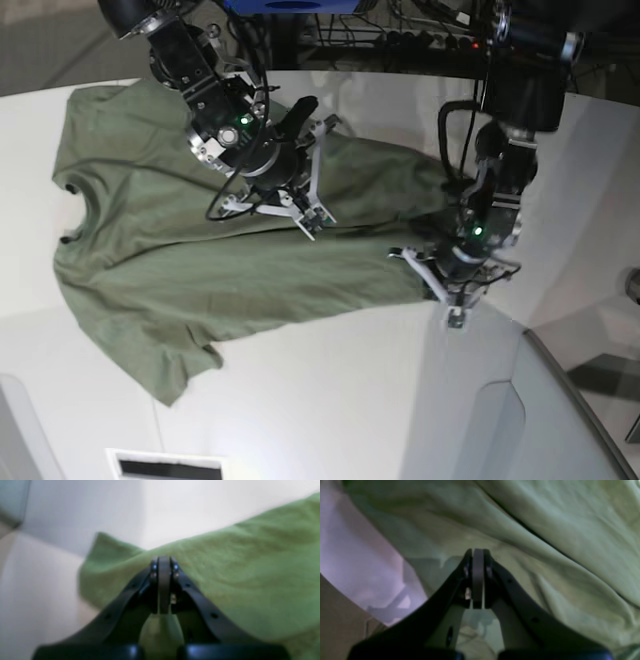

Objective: Layout the t-shirt on the table in an organized manner, then fold the t-shirt properly
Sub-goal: 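Grasp the shirt body with the left gripper and the collar area with the right, then release with the left gripper and regrasp the shirt edge nearer the hem, then hold the shirt edge with both grippers and pull it taut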

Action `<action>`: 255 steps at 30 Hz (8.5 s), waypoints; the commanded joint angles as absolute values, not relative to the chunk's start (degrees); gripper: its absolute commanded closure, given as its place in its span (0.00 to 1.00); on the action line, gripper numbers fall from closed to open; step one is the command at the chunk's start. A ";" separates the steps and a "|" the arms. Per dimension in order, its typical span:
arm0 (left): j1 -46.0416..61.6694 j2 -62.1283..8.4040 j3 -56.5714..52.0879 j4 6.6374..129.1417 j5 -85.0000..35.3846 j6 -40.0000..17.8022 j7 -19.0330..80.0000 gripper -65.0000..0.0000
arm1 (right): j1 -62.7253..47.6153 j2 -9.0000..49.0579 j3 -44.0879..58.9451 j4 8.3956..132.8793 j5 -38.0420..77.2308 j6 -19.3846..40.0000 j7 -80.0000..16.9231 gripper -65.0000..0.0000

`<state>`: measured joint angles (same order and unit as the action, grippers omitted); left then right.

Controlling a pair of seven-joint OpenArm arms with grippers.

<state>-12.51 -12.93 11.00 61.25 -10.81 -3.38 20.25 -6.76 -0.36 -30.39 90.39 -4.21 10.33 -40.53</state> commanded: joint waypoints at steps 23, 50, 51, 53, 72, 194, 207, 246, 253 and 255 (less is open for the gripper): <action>-39.87 -6.46 28.88 16.04 -10.95 -3.30 -6.64 1.00 | -13.85 0.04 -27.74 87.34 -4.18 10.42 -43.30 1.00; -26.24 -8.84 29.32 41.19 -10.86 -3.47 12.09 1.00 | -6.11 2.51 -17.89 90.51 -4.09 9.27 -48.40 1.00; -26.77 -8.84 29.41 39.16 -10.77 -3.47 10.33 1.00 | -5.58 2.33 -17.80 89.27 -4.09 9.27 -48.40 1.00; -27.91 -8.66 29.32 34.07 -10.77 -3.47 6.81 1.00 | -5.23 2.42 -17.80 86.99 -4.09 9.27 -48.40 1.00; -44.44 -7.96 28.97 18.86 -11.38 -3.65 -3.82 1.00 | -8.75 3.21 -13.76 93.76 -4.18 9.27 -47.60 1.00; -19.03 -12.53 -6.55 46.37 6.73 -3.38 16.13 1.00 | 28.09 12.70 -5.23 27.91 -4.18 6.90 -14.55 1.00; -33.45 -6.37 4.18 29.05 6.20 1.19 5.14 1.00 | 25.27 12.88 -5.14 36.26 -4.09 5.41 -4.62 1.00; 3.03 -11.30 -3.65 76.97 6.64 1.36 26.15 1.00 | -2.15 9.01 -3.47 83.30 -4.09 5.41 -35.30 1.00; -7.08 -8.92 -2.95 66.86 6.73 1.36 25.71 1.00 | -2.42 7.60 1.10 81.98 -4.09 5.76 -38.11 1.00; -10.77 -8.13 -2.95 61.32 6.73 1.36 24.66 1.00 | -1.45 7.52 1.10 79.34 -4.09 5.76 -38.02 1.00</action>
